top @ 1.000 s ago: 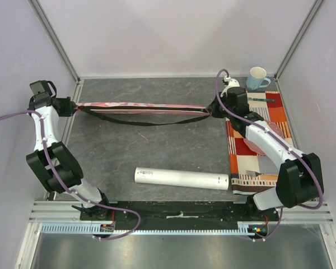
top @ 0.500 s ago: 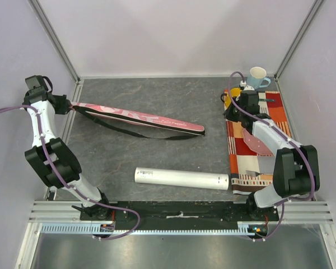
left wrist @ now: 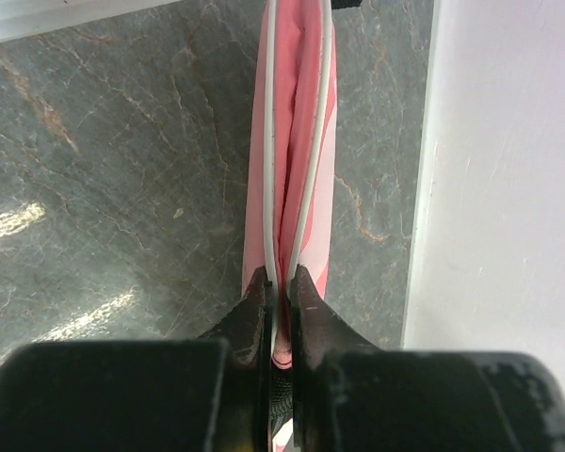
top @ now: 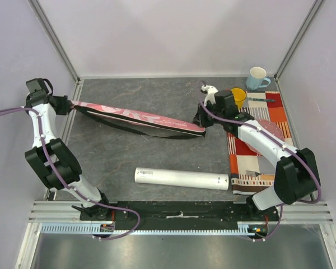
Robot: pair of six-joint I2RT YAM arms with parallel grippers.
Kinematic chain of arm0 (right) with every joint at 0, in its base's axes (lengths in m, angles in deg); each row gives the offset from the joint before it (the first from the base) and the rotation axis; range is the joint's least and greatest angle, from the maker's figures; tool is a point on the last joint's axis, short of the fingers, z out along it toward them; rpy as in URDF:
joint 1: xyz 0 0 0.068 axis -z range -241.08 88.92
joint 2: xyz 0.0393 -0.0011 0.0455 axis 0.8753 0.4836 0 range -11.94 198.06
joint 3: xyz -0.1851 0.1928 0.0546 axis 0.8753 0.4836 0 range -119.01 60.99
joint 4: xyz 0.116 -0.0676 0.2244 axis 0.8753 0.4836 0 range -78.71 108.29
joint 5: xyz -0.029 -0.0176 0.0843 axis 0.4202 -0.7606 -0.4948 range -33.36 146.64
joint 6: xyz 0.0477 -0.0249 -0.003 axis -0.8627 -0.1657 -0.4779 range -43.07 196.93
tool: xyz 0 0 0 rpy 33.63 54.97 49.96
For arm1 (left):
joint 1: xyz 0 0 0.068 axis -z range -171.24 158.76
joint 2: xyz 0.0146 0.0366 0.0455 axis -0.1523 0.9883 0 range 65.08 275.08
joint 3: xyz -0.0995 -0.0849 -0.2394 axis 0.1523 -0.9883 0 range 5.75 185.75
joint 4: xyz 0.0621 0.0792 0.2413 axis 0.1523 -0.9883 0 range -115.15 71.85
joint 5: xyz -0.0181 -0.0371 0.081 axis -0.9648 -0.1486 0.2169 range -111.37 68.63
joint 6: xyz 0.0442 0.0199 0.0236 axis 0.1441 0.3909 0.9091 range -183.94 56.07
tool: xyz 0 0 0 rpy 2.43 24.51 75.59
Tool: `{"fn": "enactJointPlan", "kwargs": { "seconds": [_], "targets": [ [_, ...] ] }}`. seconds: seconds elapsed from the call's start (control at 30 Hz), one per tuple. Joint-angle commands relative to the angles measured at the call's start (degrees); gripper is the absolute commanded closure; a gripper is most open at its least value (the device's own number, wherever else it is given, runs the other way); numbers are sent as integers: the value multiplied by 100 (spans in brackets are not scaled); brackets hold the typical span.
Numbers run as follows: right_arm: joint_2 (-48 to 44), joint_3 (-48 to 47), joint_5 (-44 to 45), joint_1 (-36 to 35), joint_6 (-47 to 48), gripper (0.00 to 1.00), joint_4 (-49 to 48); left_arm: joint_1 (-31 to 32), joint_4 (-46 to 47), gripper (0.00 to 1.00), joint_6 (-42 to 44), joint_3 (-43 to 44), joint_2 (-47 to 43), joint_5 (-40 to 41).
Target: Pack up the badminton gear
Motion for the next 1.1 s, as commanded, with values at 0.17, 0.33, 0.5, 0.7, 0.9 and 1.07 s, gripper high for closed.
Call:
{"fn": "enactJointPlan", "kwargs": {
  "seconds": [0.17,0.33,0.5,0.7,0.9,1.07],
  "targets": [
    [2,282,-1364,-1216,-114,64,-517,46,1516,98,-18,-1155,-424,-1100],
    [230,616,-1337,-1357,-449,58,-948,54,2615,96,132,-1605,-531,-1565],
    [826,433,-1389,-1357,-493,54,-1037,46,3133,73,211,-1894,-232,-2067],
    [1232,353,-1048,-1349,-590,52,-1133,46,3022,39,474,-2036,-390,-1928],
    [1347,283,-670,-1120,-546,50,-1063,46,1704,21,869,-1887,-820,-1068],
    [1426,159,-695,-883,-405,50,-843,46,1325,16,896,-1983,-1005,-618]
  ]
}}
